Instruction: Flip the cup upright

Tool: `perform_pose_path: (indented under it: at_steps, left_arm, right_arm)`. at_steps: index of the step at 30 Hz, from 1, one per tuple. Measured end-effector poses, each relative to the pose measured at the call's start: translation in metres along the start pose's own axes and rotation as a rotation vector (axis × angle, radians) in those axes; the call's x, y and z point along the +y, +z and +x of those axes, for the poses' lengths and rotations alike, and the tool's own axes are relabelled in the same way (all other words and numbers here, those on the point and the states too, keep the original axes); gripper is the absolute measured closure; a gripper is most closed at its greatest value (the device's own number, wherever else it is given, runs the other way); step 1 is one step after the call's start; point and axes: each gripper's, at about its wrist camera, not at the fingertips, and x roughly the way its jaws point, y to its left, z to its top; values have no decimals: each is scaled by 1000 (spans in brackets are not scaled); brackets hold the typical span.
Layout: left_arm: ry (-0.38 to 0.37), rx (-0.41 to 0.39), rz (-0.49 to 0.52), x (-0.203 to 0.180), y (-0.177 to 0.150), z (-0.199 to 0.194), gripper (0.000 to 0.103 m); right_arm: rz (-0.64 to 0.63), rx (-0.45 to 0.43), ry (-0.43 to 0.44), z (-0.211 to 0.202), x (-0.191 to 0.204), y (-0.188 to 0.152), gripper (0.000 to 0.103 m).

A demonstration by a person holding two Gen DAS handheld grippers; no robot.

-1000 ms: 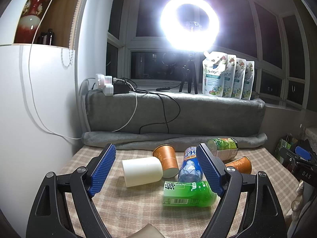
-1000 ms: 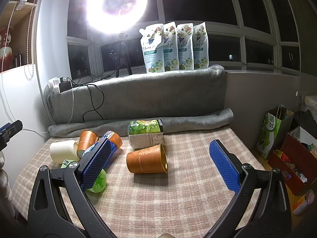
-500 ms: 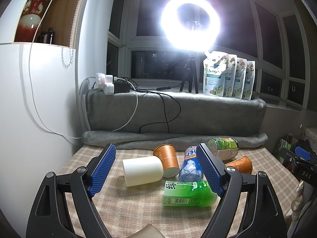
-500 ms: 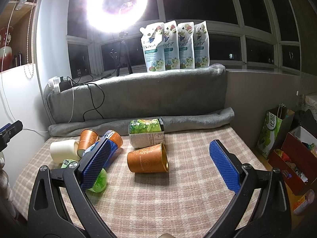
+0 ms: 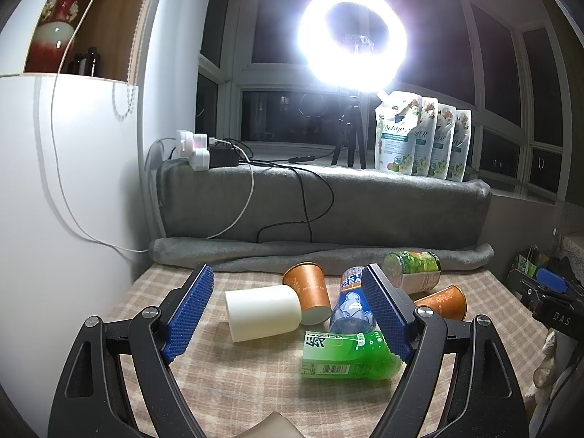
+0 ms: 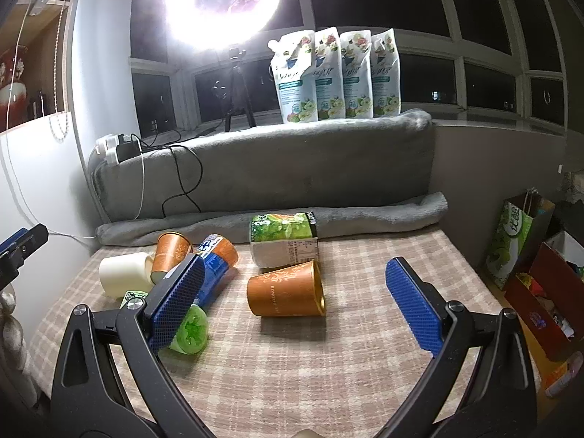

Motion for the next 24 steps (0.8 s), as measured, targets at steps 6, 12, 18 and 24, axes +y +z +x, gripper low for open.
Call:
perform_pose_path:
  at_steps: [6,12,18,24]
  left_arm:
    - [-2,12,-4,1,-5,4,20]
    - [1,34,-20,10,-8,11,20]
    - [12,72,-44,24,-16,17,20]
    - [32,131,-90,44,-26,23,20]
  right_arm:
    - [-2,38,33,13,6,5,2]
    - [11,116,125,38,18,14,2]
    - [71,244,247,82,34,21,2]
    - [108,379,337,127,60,24,5]
